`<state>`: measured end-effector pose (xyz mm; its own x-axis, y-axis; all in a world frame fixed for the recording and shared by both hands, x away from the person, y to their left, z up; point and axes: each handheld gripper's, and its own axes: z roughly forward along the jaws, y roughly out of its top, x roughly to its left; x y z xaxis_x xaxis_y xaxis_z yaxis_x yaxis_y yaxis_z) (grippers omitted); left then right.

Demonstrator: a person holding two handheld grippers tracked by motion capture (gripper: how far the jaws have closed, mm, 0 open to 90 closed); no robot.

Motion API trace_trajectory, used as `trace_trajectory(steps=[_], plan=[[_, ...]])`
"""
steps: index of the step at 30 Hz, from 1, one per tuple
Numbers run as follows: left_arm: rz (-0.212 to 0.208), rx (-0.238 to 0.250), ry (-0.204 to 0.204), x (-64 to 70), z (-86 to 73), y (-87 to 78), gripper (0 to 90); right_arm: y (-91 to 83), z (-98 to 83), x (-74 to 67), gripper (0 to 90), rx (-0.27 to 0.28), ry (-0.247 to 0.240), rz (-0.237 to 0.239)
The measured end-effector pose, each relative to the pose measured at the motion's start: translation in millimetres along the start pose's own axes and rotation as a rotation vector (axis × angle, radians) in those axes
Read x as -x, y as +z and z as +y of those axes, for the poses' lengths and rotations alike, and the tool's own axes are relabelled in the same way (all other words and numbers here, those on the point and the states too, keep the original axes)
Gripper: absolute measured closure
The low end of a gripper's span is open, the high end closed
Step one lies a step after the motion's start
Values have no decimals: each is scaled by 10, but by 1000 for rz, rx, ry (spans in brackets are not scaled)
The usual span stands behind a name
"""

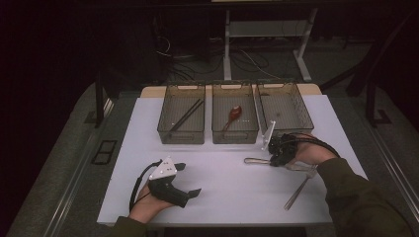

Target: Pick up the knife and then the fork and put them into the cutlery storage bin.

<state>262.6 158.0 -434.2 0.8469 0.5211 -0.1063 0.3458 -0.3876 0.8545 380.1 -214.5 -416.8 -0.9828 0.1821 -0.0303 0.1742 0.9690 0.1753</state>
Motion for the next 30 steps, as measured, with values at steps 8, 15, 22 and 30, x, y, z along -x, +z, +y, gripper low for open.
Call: trace_trajectory(steps=[8,15,22,30], plan=[[1,5,-2,-5,-2,-5,0,-119,55,27,787,131,28,-30],[1,0,-2,-16,-8,-7,0,-238,4,42,787,279,93,-26],[-1,0,9,-33,-21,-3,0,-378,-124,22,786,447,205,-33],[-13,12,1,-51,-34,7,0,-568,-291,43,786,620,363,-90]])
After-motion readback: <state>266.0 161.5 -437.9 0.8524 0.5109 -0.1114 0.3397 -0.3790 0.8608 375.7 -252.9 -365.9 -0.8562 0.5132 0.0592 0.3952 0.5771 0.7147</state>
